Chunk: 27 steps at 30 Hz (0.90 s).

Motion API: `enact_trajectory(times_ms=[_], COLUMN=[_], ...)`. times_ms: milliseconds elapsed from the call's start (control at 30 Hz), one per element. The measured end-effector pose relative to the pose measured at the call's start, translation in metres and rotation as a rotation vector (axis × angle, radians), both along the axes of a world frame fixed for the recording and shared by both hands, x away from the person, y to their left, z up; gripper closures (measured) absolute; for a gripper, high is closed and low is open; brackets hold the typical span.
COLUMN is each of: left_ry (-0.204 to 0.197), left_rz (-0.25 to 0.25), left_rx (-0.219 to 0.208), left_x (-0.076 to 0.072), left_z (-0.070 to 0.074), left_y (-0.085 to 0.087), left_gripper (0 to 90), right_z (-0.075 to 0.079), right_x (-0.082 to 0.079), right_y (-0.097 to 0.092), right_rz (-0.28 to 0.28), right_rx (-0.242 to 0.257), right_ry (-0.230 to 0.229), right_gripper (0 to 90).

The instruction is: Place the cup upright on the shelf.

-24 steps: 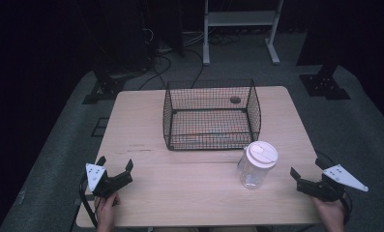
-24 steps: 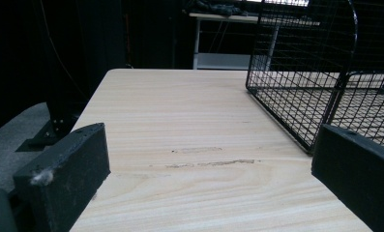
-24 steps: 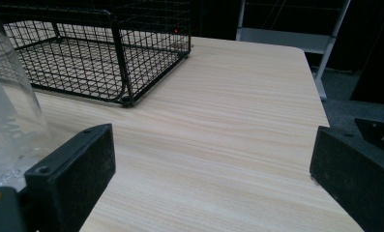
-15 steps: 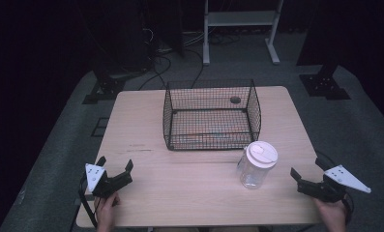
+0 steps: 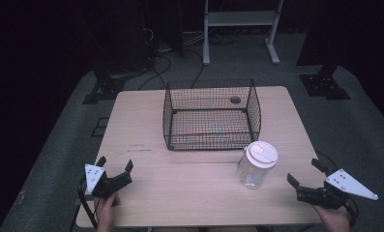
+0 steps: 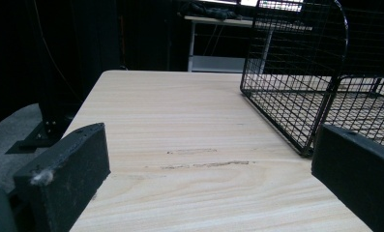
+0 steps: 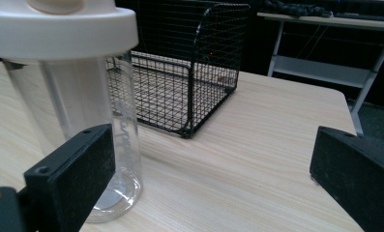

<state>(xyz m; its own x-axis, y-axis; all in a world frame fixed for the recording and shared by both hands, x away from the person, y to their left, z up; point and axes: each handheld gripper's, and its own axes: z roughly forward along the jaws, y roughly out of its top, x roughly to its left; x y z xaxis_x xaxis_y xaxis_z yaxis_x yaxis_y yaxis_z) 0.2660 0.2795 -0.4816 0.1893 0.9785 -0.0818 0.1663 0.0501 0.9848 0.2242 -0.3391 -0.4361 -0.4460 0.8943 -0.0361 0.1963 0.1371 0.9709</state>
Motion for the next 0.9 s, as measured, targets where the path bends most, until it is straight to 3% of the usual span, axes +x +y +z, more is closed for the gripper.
enact_trajectory(times_ms=[900], left_ry=[-0.004], left_rz=[-0.014], left_rx=[-0.002], left_x=[0.000], left_z=[0.000], left_y=[0.000], left_gripper=[0.0], right_z=[0.024], right_x=[-0.011], right_y=[0.051], right_rz=[0.151], right_rx=[-0.044], right_ry=[-0.047], right_gripper=[1.7])
